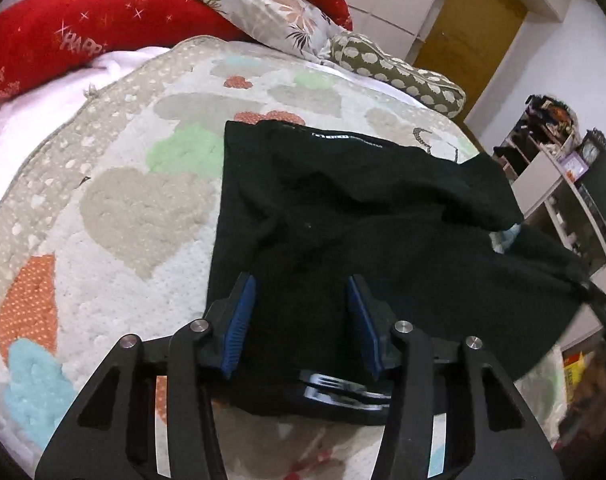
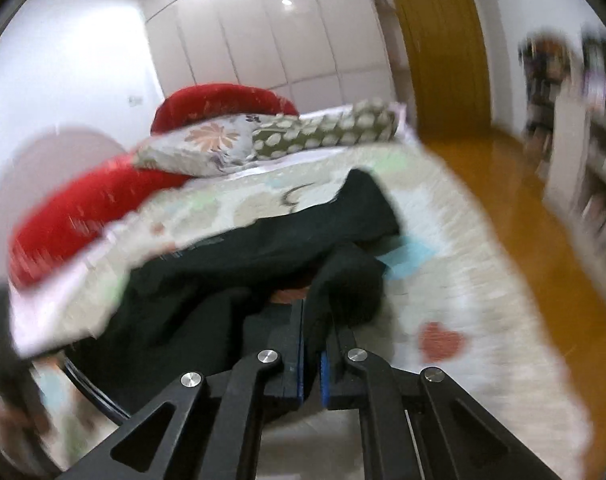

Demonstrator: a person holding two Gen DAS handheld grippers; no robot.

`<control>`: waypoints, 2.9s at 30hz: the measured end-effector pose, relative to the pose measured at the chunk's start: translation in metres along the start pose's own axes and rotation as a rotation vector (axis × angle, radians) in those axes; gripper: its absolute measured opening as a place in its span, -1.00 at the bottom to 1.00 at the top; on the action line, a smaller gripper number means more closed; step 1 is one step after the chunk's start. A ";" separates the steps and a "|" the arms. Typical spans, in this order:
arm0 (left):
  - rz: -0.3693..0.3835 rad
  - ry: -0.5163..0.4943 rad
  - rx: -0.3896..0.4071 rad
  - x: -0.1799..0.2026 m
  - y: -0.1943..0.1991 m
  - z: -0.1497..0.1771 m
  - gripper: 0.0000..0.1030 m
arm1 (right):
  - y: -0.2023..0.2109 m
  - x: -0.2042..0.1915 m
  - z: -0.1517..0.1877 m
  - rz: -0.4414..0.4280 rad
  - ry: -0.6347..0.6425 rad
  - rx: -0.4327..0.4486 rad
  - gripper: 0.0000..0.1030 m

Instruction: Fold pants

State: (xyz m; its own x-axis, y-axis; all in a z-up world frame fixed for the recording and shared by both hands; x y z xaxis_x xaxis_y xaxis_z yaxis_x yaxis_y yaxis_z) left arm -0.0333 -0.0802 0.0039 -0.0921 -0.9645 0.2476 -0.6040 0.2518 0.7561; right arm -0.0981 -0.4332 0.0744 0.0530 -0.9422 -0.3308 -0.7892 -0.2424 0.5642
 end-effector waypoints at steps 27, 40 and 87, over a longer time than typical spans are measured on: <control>-0.020 0.057 -0.047 -0.016 0.006 0.020 0.08 | -0.024 0.114 0.016 0.256 -0.121 -0.093 -0.76; 0.008 0.203 -0.031 -0.032 0.014 0.035 0.52 | 0.003 0.126 0.035 0.331 -0.151 -0.122 -0.06; -0.080 0.112 0.061 -0.032 0.063 0.014 0.31 | -0.028 0.048 0.057 0.105 -0.032 -0.292 0.01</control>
State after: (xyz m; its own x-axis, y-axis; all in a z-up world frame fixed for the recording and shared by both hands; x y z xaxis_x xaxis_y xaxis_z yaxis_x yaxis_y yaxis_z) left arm -0.0793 -0.0344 0.0357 0.0452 -0.9653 0.2572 -0.6530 0.1663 0.7389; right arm -0.1084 -0.4581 -0.0008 -0.0429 -0.9589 -0.2803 -0.5803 -0.2045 0.7883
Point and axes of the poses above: each gripper's, at about its wrist camera, not at the fingertips, and y roughly against the way its jaws point, x to its right, z to its underside, the point moved 7 cm from there along -y, roughly the way its jaws point, and after that the axes turned 3 degrees about -y, right-handed, at the moved point
